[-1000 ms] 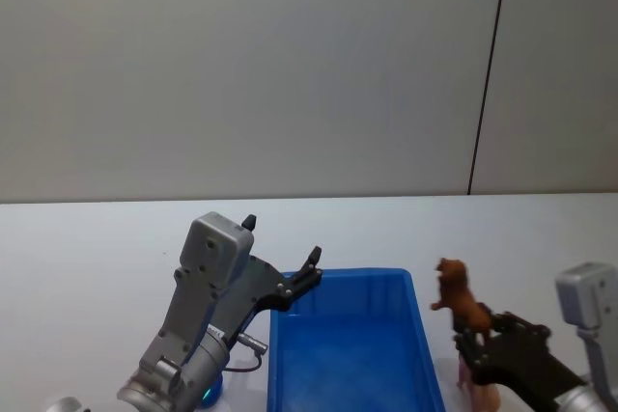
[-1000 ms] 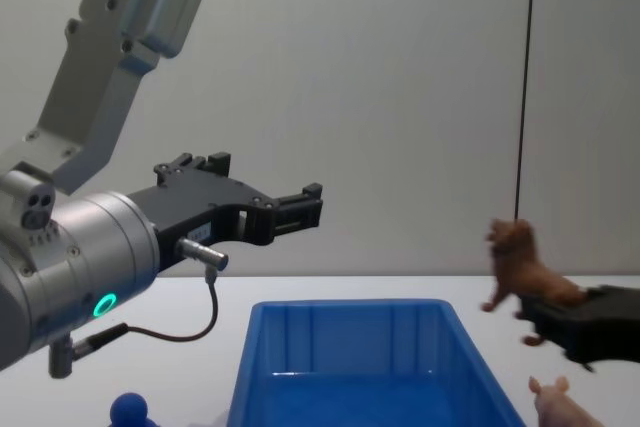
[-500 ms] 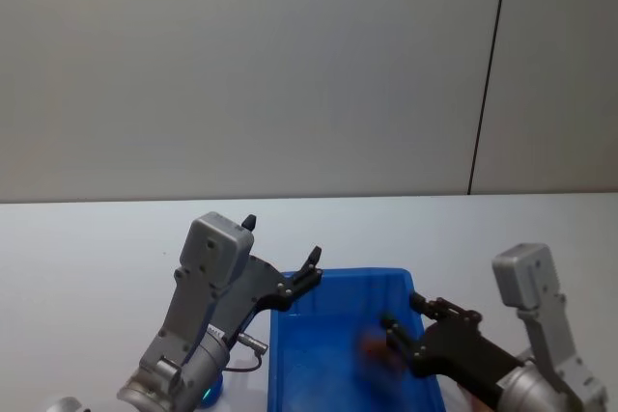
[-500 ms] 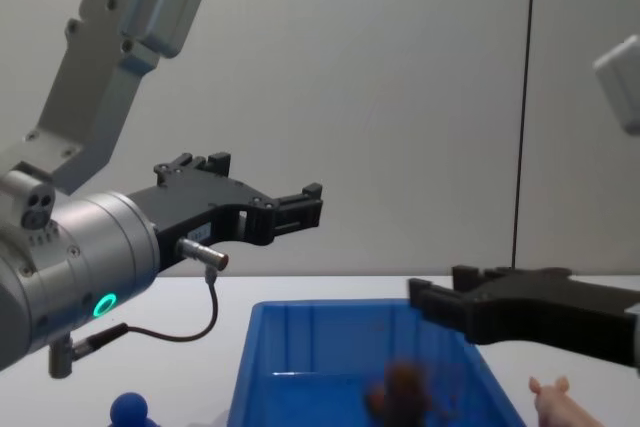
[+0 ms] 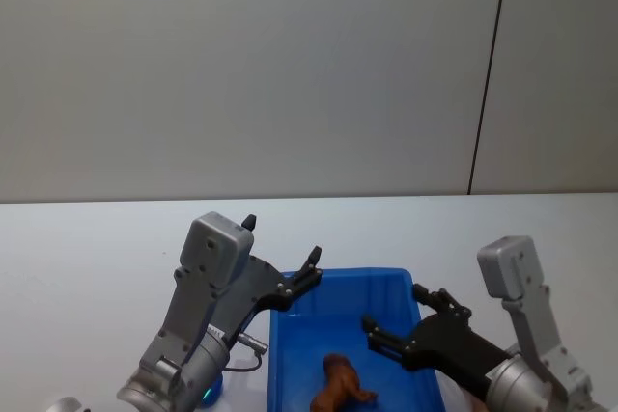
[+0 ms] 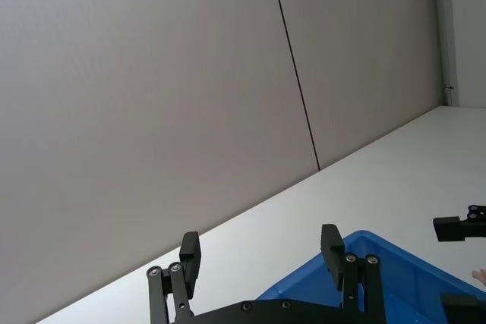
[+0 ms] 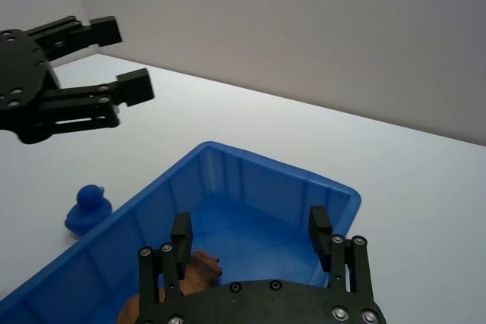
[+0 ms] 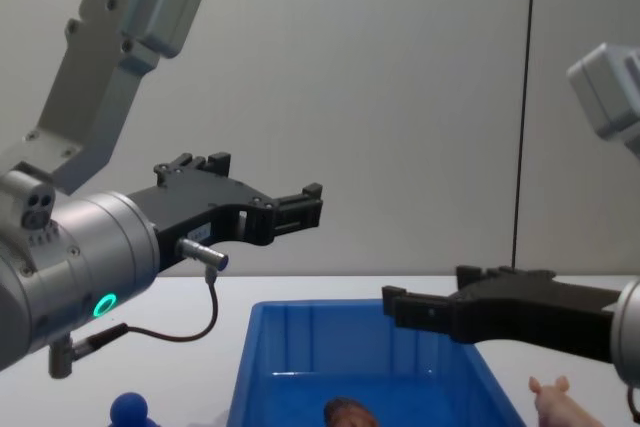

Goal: Pick up the two dolls from the table and place them into the box.

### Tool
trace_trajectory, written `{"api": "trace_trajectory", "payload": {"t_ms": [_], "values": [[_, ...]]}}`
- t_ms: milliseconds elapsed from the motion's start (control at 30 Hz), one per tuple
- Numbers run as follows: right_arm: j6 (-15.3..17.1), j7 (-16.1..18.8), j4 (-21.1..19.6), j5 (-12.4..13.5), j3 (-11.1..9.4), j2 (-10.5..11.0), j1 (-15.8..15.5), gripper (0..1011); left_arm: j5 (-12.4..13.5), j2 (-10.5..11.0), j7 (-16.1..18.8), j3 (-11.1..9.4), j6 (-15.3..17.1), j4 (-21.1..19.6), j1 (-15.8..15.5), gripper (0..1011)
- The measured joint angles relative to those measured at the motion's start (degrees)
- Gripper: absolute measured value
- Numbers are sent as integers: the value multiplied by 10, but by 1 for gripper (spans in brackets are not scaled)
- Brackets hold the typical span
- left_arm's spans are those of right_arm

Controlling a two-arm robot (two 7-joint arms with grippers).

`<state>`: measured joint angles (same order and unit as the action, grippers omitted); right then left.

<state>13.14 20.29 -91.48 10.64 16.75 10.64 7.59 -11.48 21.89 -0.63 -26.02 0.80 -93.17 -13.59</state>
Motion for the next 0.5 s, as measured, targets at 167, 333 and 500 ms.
{"api": "trace_trajectory", "payload": {"t_ms": [167,333,500], "values": [[2,-22,-1,1,-3,2,-3,1001,0,0,0,0,0,0,0,1001],[3,-50,-12,2,-8,9,-13,1001,0,0,0,0,0,0,0,1001],[6,-79,-27,3,-13,17,-27,1001,0,0,0,0,0,0,0,1001]]}}
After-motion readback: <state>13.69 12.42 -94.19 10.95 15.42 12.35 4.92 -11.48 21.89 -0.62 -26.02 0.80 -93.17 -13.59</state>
